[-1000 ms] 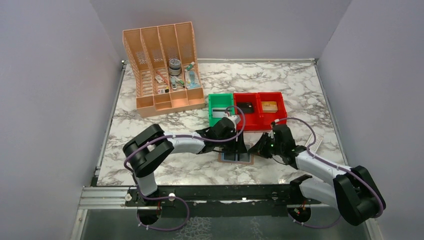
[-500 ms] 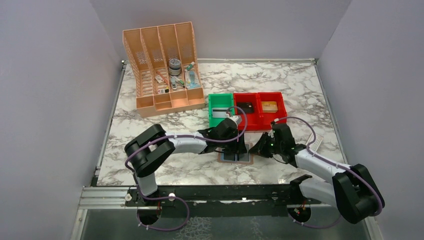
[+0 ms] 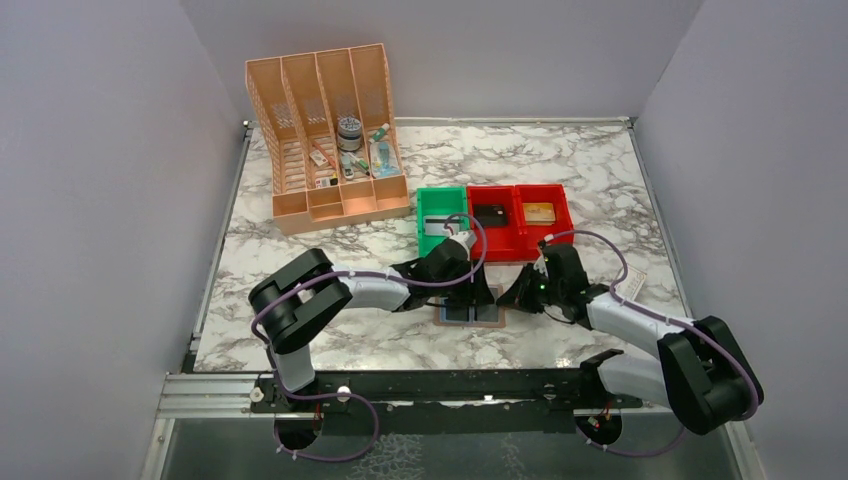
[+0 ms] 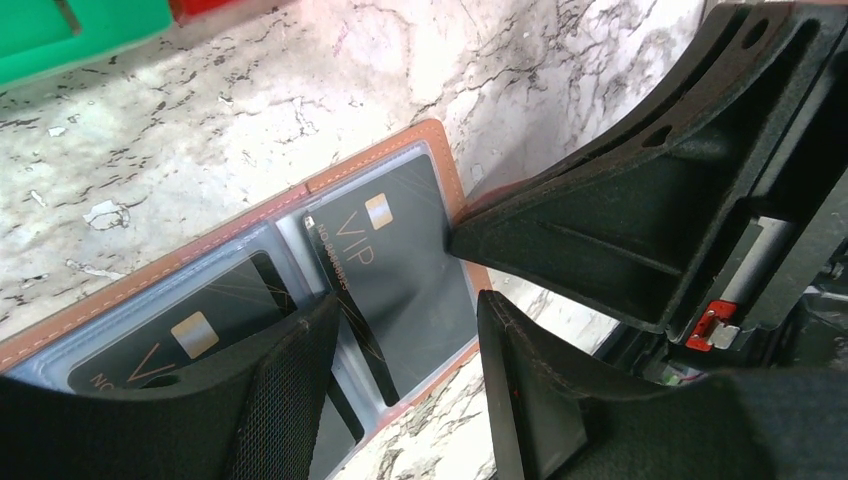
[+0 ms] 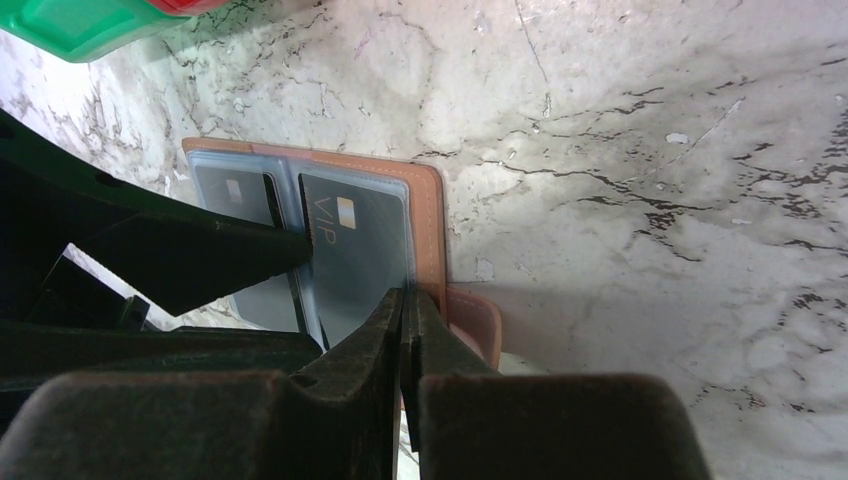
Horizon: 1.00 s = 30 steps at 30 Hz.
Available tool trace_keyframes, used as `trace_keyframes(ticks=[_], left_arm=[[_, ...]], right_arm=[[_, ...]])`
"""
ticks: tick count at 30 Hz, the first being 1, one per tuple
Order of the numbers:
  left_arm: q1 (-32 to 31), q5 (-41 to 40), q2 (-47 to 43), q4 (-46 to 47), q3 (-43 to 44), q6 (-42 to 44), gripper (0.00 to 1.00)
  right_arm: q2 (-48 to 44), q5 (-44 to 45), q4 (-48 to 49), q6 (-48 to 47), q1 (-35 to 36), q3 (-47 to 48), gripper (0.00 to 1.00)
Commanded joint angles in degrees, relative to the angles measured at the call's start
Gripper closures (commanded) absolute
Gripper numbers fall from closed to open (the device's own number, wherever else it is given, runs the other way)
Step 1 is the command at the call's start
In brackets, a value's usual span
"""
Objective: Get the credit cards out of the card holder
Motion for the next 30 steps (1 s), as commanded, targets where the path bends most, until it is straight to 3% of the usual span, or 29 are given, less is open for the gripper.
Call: trace_keyframes(ticks=[1, 15, 30], left_arm=[[-0.2, 2.0, 2.6, 2.9, -3.0, -3.8, 0.44], [-0.2, 2.1, -0.5, 7.1, -3.7, -7.2, 0.54], [-0.2, 2.1, -3.6, 10.3, -5.4, -9.6, 0.73]], right_arm=[[3.5, 1.2, -2.3, -2.7, 0.5, -2.1, 0.96], [5.7, -1.1, -0.2, -3.0, 0.4, -2.4, 0.99], [8.5, -3.5, 3.1, -2.7, 0.4, -3.4, 0.99]])
